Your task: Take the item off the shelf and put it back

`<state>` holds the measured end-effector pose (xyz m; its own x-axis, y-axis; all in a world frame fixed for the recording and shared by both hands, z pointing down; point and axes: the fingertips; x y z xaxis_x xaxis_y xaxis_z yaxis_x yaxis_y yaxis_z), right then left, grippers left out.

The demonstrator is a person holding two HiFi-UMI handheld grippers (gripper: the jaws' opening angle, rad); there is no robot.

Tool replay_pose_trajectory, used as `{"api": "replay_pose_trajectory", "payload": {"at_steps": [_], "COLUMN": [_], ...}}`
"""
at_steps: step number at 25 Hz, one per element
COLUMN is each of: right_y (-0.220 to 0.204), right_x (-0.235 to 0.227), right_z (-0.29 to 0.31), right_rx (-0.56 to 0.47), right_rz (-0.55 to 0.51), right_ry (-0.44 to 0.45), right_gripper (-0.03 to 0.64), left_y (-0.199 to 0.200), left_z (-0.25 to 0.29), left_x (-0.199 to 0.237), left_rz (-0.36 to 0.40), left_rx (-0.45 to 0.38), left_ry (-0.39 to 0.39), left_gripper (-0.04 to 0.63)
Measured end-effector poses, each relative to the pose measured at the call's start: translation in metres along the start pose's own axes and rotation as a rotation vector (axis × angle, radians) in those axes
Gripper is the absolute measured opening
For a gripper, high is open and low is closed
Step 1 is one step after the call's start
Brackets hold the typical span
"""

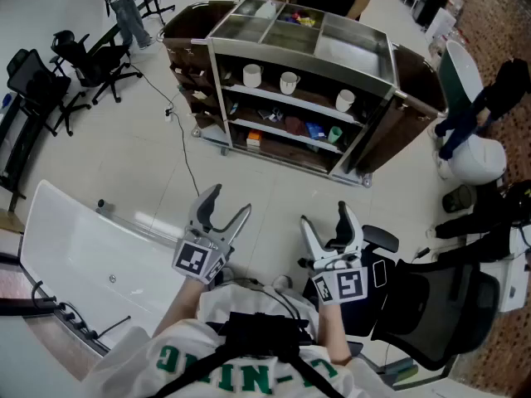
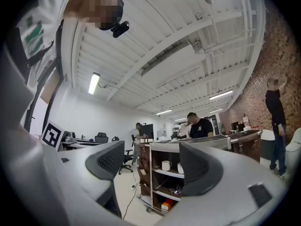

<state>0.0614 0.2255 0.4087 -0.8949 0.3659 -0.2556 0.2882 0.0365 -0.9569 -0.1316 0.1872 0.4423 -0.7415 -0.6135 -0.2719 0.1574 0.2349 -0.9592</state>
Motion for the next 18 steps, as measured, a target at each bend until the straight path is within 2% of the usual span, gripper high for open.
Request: {"api": "replay_pose_trajectory", "payload": {"at_steps": [12, 18], "right_y": [0.005, 0.000], "right_x": [-0.073, -0.107], "right_z": [-0.012, -0.015], "right_rx": [0.007, 0.021], "right_rz": [0.027, 0.063], "right_ry": [0.011, -0.001], "right_gripper": [0.381, 0.381], "left_y": [0.008, 0.003], "left_z": [0.051, 0.064], "left_x": [-0.039, -0.046], "left_rz": [-0.009, 0.015], "left_rx": [0.011, 0.034], "left_ry": [0.044, 0.070], "left_gripper": [0.301, 0.301]}}
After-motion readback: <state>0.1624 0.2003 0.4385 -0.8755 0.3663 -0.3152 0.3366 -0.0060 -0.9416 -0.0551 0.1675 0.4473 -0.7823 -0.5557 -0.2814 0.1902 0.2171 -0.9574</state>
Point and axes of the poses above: the fingertips, and each gripper's own axes: z forward along the fingers, x to its left, y out of its top, and after that the axes turned 14 degrees about z, right-handed
